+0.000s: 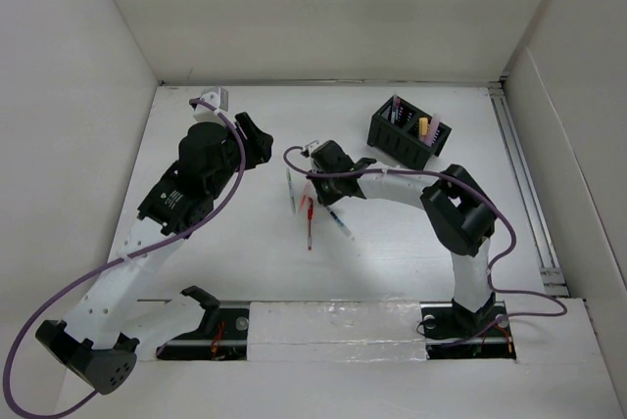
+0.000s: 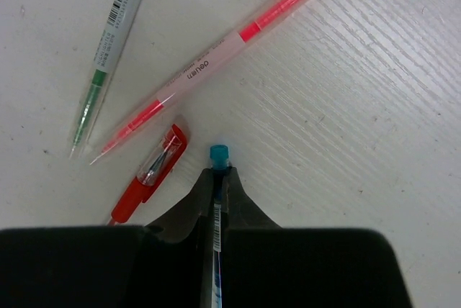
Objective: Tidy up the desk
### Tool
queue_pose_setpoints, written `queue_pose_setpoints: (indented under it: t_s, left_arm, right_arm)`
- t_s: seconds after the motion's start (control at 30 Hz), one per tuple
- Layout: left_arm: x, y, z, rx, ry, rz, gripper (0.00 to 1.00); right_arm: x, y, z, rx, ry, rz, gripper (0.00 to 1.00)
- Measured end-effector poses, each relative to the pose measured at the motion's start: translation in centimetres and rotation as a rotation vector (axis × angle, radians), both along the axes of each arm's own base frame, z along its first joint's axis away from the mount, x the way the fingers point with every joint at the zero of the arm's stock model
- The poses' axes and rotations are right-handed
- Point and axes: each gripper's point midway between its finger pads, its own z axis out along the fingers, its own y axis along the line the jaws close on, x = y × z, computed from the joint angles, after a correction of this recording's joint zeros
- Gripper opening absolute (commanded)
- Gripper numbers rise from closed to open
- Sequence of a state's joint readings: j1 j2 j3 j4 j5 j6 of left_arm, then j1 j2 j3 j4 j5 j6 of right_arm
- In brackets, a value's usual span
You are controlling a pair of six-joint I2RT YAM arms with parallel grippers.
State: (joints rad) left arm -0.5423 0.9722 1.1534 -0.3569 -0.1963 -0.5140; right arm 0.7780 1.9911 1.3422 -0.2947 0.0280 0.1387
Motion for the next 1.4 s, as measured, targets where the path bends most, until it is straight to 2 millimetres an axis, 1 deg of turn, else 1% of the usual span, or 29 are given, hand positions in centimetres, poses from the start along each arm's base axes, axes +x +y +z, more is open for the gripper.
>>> queue_pose_setpoints:
  t_s: [0.17, 0.23, 0.3, 0.4, 0.5, 0.57, 0.63, 0.67, 0.73, 0.8, 0.87, 0.9, 1.0, 1.13, 1.23, 1.3, 1.33, 1.37, 1.4]
  left_arm:
    - [0.0, 0.1, 0.0, 0.006, -0.001, 0.002, 0.46]
    - [0.1, 0.1, 0.0, 0.008, -0.002, 0.001, 0.46]
    - [0.1, 0.0, -0.1, 0.01, 0.001, 0.001, 0.46]
    - [0.2, -0.1, -0.3, 0.013, 0.006, 0.0, 0.46]
    - [0.4, -0.2, -0.6, 0.015, 0.014, -0.002, 0.46]
    - [0.5, -0.3, -0.8, 0.016, 0.019, -0.004, 0.46]
    - [0.6, -0.4, -0.9, 0.014, 0.024, -0.004, 0.46]
    - [0.7, -0.5, -0.9, 0.013, 0.023, -0.004, 0.46]
    - [0.8, -0.6, -1.0, 0.014, 0.026, -0.004, 0.46]
    - [0.9, -0.6, -0.9, 0.014, 0.027, -0.003, 0.46]
    - [1.0, -0.6, -0.9, 0.013, 0.028, 0.0, 0.46]
    - [1.0, -0.7, -0.9, 0.012, 0.028, 0.001, 0.46]
    - [1.2, -0.7, -0.8, 0.006, 0.028, 0.006, 0.46]
    - [1.5, -0.7, -0.7, 0.006, 0.027, 0.018, 0.46]
    - [1.6, -0.7, -0.8, 0.008, 0.029, 0.022, 0.46]
    - [1.6, -0.7, -0.8, 0.008, 0.029, 0.022, 0.46]
    - [1.6, -0.7, -0.8, 0.008, 0.029, 0.022, 0.46]
    - [1.6, -0.7, -0.8, 0.008, 0.029, 0.022, 0.46]
    - [1.6, -0.7, -0.8, 0.008, 0.029, 0.022, 0.46]
  right_arm:
    - [0.4, -0.7, 0.1, 0.004, 0.005, -0.011, 0.0]
    - [1.3, -1.9, 0.8, 0.029, 0.013, -0.036, 0.0]
    - [2.8, -3.1, 2.5, 0.079, 0.0, -0.066, 0.0]
    - [6.6, -5.7, 7.1, 0.175, -0.081, -0.141, 0.0]
    - [12.3, -8.8, 13.6, 0.299, -0.236, -0.22, 0.0]
    - [16.2, -11.5, 18.1, 0.378, -0.366, -0.269, 0.0]
    - [19.1, -14.5, 21.8, 0.437, -0.481, -0.317, 0.0]
    - [20.3, -16.0, 23.2, 0.461, -0.53, -0.34, 0.0]
    - [22.6, -18.9, 25.5, 0.494, -0.611, -0.38, 0.0]
    - [24.6, -20.7, 26.6, 0.513, -0.668, -0.408, 0.0]
    - [26.3, -21.8, 26.6, 0.52, -0.698, -0.424, 0.0]
    - [26.9, -22.0, 26.3, 0.523, -0.702, -0.427, 0.0]
    - [28.1, -21.7, 24.2, 0.527, -0.685, -0.419, 0.0]
    - [28.6, -21.0, 20.9, 0.528, -0.631, -0.396, 0.0]
    - [27.8, -20.9, 19.6, 0.534, -0.625, -0.381, 0.0]
    - [26.7, -20.9, 18.5, 0.53, -0.607, -0.379, 0.11]
    - [26.2, -20.9, 17.9, 0.526, -0.598, -0.379, 0.25]
    - [25.8, -20.9, 17.6, 0.526, -0.593, -0.379, 0.32]
    - [25.4, -21.0, 17.3, 0.523, -0.592, -0.379, 0.45]
